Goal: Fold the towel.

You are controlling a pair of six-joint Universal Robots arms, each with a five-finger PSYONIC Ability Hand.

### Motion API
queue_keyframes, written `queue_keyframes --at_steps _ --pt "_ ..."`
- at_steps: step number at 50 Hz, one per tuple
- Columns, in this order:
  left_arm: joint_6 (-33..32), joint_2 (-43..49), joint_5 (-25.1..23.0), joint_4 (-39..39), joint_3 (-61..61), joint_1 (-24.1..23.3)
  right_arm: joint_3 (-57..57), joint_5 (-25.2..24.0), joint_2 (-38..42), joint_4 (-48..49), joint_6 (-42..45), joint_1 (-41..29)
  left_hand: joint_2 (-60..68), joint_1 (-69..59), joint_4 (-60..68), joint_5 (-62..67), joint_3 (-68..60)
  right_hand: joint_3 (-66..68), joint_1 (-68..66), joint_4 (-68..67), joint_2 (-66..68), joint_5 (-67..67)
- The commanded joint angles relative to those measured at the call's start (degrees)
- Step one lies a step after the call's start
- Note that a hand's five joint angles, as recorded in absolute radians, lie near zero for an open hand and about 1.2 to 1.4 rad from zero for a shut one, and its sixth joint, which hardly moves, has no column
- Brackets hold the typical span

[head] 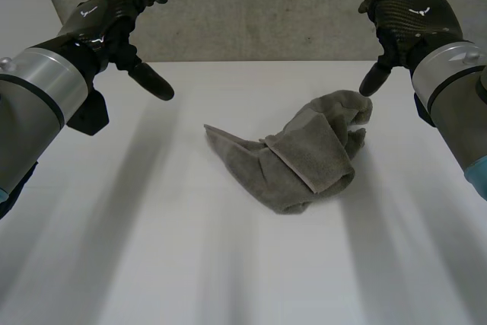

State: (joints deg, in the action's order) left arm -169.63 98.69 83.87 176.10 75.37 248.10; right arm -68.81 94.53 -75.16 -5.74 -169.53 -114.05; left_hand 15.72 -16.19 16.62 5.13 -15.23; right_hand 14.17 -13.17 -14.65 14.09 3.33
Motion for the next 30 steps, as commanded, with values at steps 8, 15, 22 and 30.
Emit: queue_keyframes --at_steps 8,15,22,30 --pt "-5.51 1.06 0.32 0.83 1.19 -0.86 0.08 -2.6 0.81 0.03 -0.37 0.06 -3.15 3.62 -4.05 -2.56 2.65 -4.17 3.17 4.65 -4.09 -3.33" --pt "-11.85 7.99 0.41 4.59 0.22 -3.06 -1.14 -10.49 2.47 -0.14 5.15 -0.73 -4.33 4.79 -5.23 -3.74 3.83 -4.17 3.17 4.65 -4.09 -3.33" --pt "-17.22 19.09 -0.64 13.22 -3.91 -4.73 -3.69 -15.33 7.47 -2.16 17.88 -1.7 -4.5 4.96 -5.4 -3.91 4.0 -4.17 3.17 4.65 -4.09 -3.33" --pt "-24.6 33.59 -7.85 14.45 -13.75 -5.44 -7.38 -17.79 14.15 1.07 29.76 -2.23 -4.16 4.63 -5.06 -3.57 3.67 -4.17 3.17 4.65 -4.09 -3.33"
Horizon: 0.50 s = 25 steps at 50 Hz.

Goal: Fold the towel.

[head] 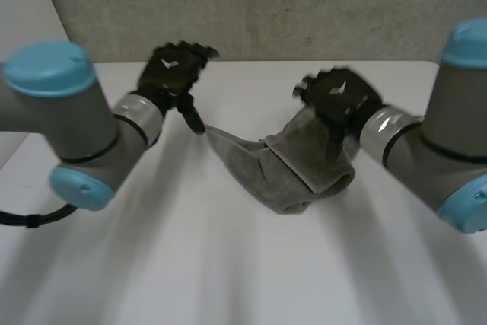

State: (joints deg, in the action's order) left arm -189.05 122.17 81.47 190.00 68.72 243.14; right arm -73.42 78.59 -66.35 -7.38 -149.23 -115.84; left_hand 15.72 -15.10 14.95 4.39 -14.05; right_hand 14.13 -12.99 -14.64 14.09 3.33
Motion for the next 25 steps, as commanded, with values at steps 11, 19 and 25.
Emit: queue_keyframes --at_steps 11,19,25 --pt "-12.4 24.25 -8.96 -1.83 -19.94 -0.56 -6.37 -4.67 9.74 6.67 24.86 -0.62 -0.3 -0.33 0.48 1.03 -1.38 -4.13 2.99 4.64 -4.09 -3.33" --pt "-13.63 30.49 -11.25 -9.29 -27.93 -0.56 -6.91 -5.12 11.94 12.65 26.36 -0.09 39.64 -40.26 40.41 40.97 -41.31 22.36 -23.5 -21.85 22.4 23.16" --pt "-14.95 30.4 -10.98 -10.71 -28.64 -0.56 -6.29 -3.89 10.46 15.81 20.77 1.05 63.79 -64.41 64.57 65.12 -65.47 65.82 -66.97 -65.31 65.87 66.63"
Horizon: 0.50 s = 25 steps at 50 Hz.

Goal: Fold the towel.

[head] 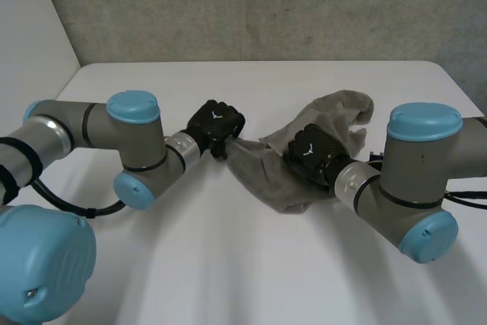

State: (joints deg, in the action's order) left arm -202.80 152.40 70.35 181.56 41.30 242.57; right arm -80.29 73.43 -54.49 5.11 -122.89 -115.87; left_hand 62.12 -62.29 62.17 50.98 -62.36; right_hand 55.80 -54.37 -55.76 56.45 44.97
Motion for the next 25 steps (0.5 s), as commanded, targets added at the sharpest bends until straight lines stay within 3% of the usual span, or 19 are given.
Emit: queue_keyframes --at_steps 1,3,5,6,8,9,11,16,25 --pt "-1.54 -0.17 0.4 -2.27 -1.14 0.0 0.58 1.27 -1.41 3.33 -5.61 1.08 17.87 -17.7 17.82 19.01 -17.63 24.2 -25.63 -24.24 23.55 25.03" --pt "-1.89 -0.44 0.4 -2.27 -1.05 -0.08 0.49 1.63 -2.64 3.5 -9.48 1.17 17.88 -17.71 17.83 19.02 -17.64 24.2 -25.63 -24.24 23.55 25.03" --pt "-1.98 -1.31 0.49 -2.44 -1.05 -0.08 -0.12 1.89 -6.92 3.59 -19.62 1.6 17.88 -17.71 17.83 19.02 -17.64 24.2 -25.63 -24.24 23.55 25.03" --pt "-1.98 -1.31 0.49 -2.44 -1.05 -0.08 -0.13 1.89 -6.94 3.59 -19.67 1.61 17.88 -17.71 17.83 19.02 -17.64 24.2 -25.63 -24.24 23.55 25.03" --pt "-1.89 -2.11 0.67 -2.62 -0.79 -0.08 -1.18 2.41 -10.97 3.59 -30.78 2.75 17.88 -17.71 17.83 19.02 -17.64 24.2 -25.63 -24.24 23.55 25.03" --pt "-1.81 -3.24 0.93 -3.05 -0.44 -0.08 -1.18 2.42 -10.99 3.59 -30.83 2.75 17.88 -17.71 17.83 19.02 -17.64 24.2 -25.63 -24.24 23.55 25.03" --pt "-1.63 -4.57 1.46 -3.67 0.27 -0.08 -3.11 3.9 -14.22 3.5 -43.52 3.89 17.88 -17.71 17.83 19.02 -17.64 24.2 -25.63 -24.24 23.55 25.03" --pt "-0.49 -14.11 3.74 -4.55 8.15 1.05 -6.88 6.89 -20.37 2.54 -55.94 7.22 17.88 -17.71 17.83 19.02 -17.64 24.2 -25.63 -24.24 23.55 25.03" --pt "3.38 -31.64 3.39 -1.3 27.43 5.28 -13.22 7.25 -29.18 0.95 -56.85 11.1 17.88 -17.71 17.83 19.02 -17.64 24.2 -25.63 -24.24 23.55 25.03"
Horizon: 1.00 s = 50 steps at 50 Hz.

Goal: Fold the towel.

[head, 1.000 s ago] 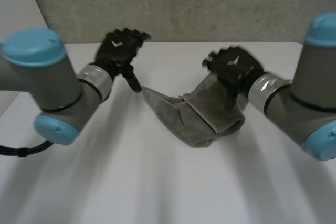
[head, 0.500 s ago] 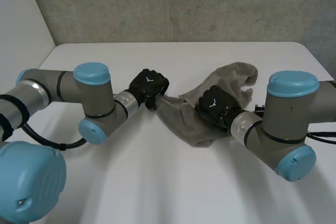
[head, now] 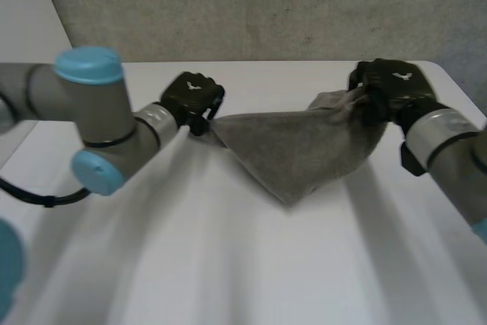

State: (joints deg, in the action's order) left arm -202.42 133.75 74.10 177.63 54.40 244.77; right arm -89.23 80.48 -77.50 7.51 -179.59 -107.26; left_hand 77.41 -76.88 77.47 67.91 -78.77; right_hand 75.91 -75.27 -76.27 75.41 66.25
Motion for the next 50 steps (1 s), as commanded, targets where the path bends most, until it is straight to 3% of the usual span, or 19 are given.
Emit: queue_keyframes --at_steps 1,6,10,17,19,22,23,24,27,30,38,47,50 --pt "4.04 -16.73 -0.44 3.59 18.07 3.43 -4.64 -0.14 -7.65 -2.66 -0.14 2.41 2.59 -3.12 2.53 2.09 -1.23 4.09 -4.73 -3.73 4.59 3.75" --pt "7.64 -29.04 -0.62 7.1 28.01 4.39 -4.55 -2.26 -13.82 -7.59 -0.84 2.67 2.59 -3.12 2.53 2.09 -1.23 4.09 -4.73 -3.73 4.59 3.75" --pt "10.63 -39.42 -0.71 11.23 36.1 6.68 -3.5 -6.72 -16.81 -12.24 -0.23 2.58 2.59 -3.12 2.53 2.09 -1.23 4.09 -4.73 -3.73 4.59 3.75" --pt "12.13 -44.11 -2.99 15.64 46.68 7.82 -4.99 -9.82 -14.44 -14.8 0.21 2.93 2.59 -3.12 2.53 2.09 -1.23 4.09 -4.73 -3.73 4.59 3.75" --pt "12.05 -44.11 -3.69 16.08 49.4 7.91 -7.18 -9.73 -9.1 -14.89 2.83 2.32 2.59 -3.12 2.53 2.09 -1.23 4.09 -4.73 -3.73 4.59 3.75" --pt "11.87 -43.32 -4.66 17.05 53.88 7.82 -9.38 -9.47 -5.31 -15.5 9.49 2.14 -0.75 0.23 -0.81 -1.25 2.11 3.48 -4.13 -3.13 3.98 3.14" --pt "11.78 -42.71 -4.92 17.92 55.62 7.56 -9.39 -9.46 -5.3 -15.5 9.53 2.14 -30.89 30.37 -30.95 -31.39 32.25 3.47 -4.12 -3.12 3.98 3.13" --pt "11.7 -41.83 -5.01 18.88 56.95 6.95 -10.61 -9.03 -3.99 -15.24 13.35 2.23 -51.18 50.65 -51.23 -51.68 52.53 3.64 -4.29 -3.29 4.14 3.3" --pt "11.96 -39.46 -5.01 21.08 57.84 6.51 -13.77 -9.2 -3.71 -14.89 18.03 2.67 -58.93 58.41 -58.99 -59.43 60.29 4.09 -4.73 -3.73 4.59 3.75" --pt "12.49 -38.04 -4.93 22.32 57.57 5.89 -15.18 -9.29 -4.32 -13.75 17.71 2.58 -61.14 60.61 -61.19 -61.64 62.49 4.09 -4.73 -3.73 4.59 3.75" --pt "12.84 -24.71 -4.14 24.17 49.42 -3.41 -17.47 -10.17 -8.89 -10.06 10.86 3.02 -62.65 62.13 -62.71 -63.15 64.01 4.09 -4.73 -3.73 4.59 3.75" --pt "15.3 -13.78 -3.87 24.08 41.67 -7.29 -20.11 -9.99 -10.83 -7.07 8.91 4.25 -60.64 60.11 -60.69 -61.13 61.99 4.09 -4.73 -3.73 4.59 3.75" --pt "15.39 -10.11 -2.21 23.38 38.6 -8.34 -20.64 -9.64 -12.06 -5.75 8.82 4.34 -53.12 52.6 -53.18 -53.62 54.48 4.09 -4.73 -3.73 4.59 3.75"
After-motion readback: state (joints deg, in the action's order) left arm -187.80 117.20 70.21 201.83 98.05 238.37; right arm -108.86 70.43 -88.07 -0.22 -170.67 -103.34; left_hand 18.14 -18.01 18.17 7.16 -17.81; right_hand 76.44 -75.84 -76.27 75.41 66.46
